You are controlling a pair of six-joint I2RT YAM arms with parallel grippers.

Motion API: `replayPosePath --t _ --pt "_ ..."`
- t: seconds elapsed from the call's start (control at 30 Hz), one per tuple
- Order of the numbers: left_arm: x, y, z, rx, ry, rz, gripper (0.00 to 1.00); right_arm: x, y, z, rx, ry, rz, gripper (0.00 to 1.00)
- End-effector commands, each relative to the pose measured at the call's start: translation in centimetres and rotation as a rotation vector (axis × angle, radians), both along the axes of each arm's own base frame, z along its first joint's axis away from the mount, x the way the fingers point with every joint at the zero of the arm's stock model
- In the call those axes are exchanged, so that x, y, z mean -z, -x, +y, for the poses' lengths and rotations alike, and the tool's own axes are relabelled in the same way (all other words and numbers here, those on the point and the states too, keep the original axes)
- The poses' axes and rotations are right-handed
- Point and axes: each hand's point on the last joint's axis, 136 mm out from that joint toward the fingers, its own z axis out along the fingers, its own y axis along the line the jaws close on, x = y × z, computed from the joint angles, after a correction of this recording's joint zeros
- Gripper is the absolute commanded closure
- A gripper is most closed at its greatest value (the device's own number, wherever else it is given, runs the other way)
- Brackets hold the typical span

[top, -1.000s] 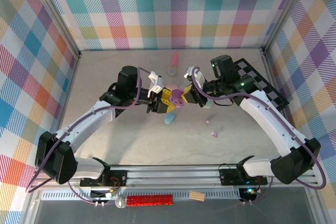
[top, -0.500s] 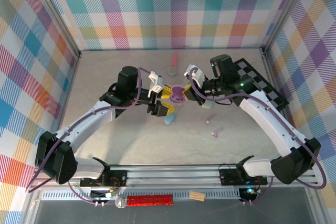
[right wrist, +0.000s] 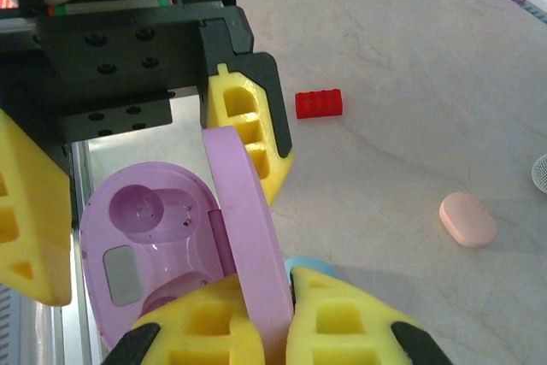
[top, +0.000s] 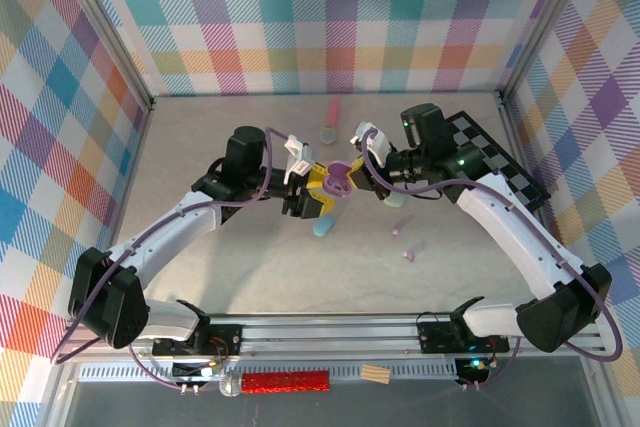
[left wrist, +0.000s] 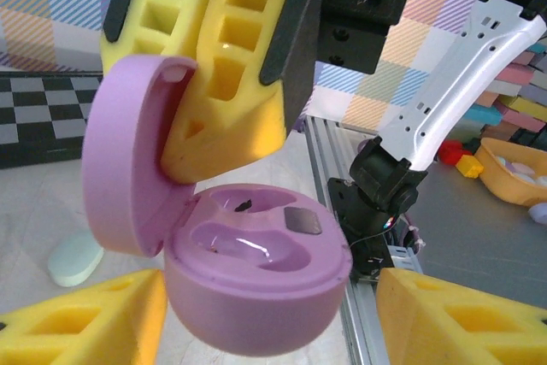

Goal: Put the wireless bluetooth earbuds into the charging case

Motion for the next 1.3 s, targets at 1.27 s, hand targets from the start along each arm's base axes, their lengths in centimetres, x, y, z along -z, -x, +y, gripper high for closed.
replayPosePath --t 1.27 --pt "-0.7 0.0 -0.5 -0.001 0.02 -0.003 0.4 -1.1 0.8 0.7 -0.042 -0.036 -0.042 1.0"
